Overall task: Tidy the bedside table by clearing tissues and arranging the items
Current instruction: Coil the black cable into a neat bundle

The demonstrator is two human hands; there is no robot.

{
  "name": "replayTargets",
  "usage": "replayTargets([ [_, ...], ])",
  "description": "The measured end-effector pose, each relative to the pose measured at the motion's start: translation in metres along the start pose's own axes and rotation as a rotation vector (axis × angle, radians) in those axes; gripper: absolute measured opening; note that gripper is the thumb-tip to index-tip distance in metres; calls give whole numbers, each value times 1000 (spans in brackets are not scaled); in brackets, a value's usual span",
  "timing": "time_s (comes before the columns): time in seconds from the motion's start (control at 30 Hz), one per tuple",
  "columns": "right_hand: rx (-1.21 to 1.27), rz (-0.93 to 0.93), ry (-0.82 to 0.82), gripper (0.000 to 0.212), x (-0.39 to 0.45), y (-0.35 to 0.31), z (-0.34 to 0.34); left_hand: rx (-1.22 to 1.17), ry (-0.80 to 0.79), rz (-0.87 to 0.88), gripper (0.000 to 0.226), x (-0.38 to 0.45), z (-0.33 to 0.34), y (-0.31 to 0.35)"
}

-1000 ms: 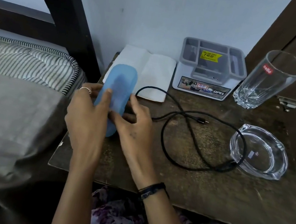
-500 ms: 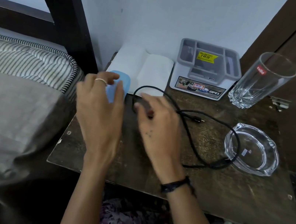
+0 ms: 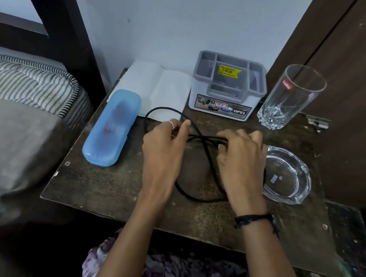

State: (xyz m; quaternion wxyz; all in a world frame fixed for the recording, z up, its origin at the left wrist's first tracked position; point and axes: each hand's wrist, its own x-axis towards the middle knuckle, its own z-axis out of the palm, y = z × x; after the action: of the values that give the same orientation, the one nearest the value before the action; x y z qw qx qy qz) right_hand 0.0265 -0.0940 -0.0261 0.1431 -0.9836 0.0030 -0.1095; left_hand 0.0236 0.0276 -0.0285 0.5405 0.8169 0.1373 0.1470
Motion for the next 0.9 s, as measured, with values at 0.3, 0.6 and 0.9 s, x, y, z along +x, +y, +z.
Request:
replayTargets([
  [0.3,265,93,-46,26,-1,7,-5,257,-95,-12,40,-1,1,-12],
  [0.6,371,91,-111,25,-1,0,-2,274,-154,-53,57,0,1,-6],
  [0.9,961,-36,-93,14,0,-11,-16,-622,-387,-397,20,6,1,-3],
])
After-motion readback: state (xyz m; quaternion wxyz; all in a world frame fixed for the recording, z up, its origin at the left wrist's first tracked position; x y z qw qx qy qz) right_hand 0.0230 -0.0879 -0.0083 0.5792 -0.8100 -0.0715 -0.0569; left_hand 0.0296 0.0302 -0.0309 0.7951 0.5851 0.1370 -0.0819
